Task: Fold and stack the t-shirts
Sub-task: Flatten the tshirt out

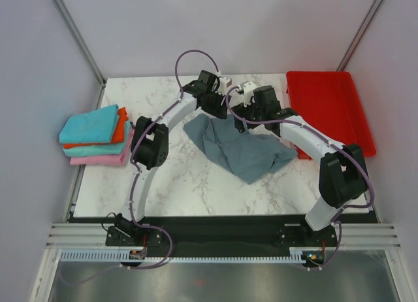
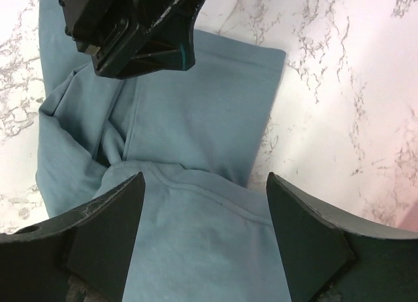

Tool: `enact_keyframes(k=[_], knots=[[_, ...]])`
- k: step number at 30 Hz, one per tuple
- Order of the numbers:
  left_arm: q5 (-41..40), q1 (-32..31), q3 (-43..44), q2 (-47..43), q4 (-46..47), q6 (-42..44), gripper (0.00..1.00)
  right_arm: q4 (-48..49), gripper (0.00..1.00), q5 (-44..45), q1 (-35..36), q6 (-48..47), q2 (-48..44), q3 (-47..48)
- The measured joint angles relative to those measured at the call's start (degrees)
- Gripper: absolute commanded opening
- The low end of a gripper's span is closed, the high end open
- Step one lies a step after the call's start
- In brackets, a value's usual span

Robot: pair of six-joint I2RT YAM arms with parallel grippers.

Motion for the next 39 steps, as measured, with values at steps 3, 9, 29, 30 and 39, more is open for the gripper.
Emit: enact_keyframes(k=[3,9,29,30,39], knots=[[0.02,-0.96,-0.09,0.00,-0.39,0.02,0.66,0.09,0.84,0.00,-0.37,0.11,-1.29,-1.14],[-0.22,-0.92,-3.06,0.00,-0.68,0.02,0.65,-0.02,0.84,-0.02,-1.22,0.20,-1.33,-1.75],[-2.01,-0.48,-7.06,-0.44,-2.71,0.87,0.02,0.00,0.83,0.00,-2.78,0.20,-1.33,-1.73],[-2.49,-0.48,-7.13,-0.76,-2.97,0.87,0.02,-0.02,0.83,0.11,-2.82,0.20,-1.33,-1.73],[-6.73,-0.55,-7.15,-13.31,-4.22,1.14,0.02,0.00,0.83,0.42,-3.04,0.17,-2.51,-1.75]])
